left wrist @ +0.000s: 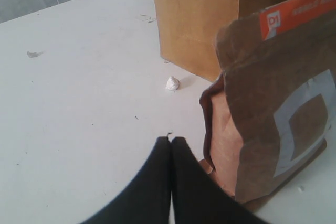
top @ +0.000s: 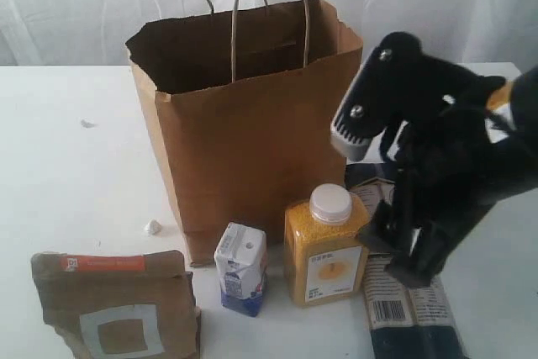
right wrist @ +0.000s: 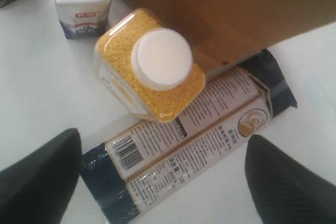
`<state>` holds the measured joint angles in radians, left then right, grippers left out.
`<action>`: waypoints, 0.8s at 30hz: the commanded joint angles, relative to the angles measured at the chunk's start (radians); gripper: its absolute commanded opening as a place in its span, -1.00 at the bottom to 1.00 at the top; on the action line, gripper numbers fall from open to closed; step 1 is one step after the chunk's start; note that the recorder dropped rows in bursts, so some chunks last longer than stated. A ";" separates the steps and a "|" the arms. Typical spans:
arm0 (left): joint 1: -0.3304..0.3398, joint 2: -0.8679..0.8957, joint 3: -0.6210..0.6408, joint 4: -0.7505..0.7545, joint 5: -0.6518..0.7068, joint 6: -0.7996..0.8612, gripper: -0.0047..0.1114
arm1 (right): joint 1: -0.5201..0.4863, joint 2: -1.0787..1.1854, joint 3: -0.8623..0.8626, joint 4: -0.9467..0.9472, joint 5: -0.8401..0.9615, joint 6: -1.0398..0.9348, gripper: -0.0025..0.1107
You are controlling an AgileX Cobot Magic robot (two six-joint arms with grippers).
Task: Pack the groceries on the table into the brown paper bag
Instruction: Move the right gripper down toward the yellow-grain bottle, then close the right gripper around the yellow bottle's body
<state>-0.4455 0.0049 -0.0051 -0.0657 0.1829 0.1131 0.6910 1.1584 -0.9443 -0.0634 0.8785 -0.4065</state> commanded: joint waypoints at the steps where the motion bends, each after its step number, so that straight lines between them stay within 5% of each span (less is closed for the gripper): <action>1: -0.005 -0.005 0.005 -0.014 -0.006 -0.005 -0.92 | -0.003 0.118 0.008 0.004 -0.041 -0.088 0.44; 20: -0.005 -0.005 0.005 -0.014 -0.006 -0.005 -0.92 | -0.003 0.361 -0.032 -0.023 -0.198 -0.200 0.44; 24: -0.005 -0.005 0.005 -0.014 -0.006 -0.005 -0.92 | -0.003 0.391 -0.032 -0.023 -0.185 -0.200 0.30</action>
<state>-0.4455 0.0049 -0.0051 -0.0657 0.1829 0.1131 0.6910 1.5329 -0.9691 -0.0825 0.6952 -0.5948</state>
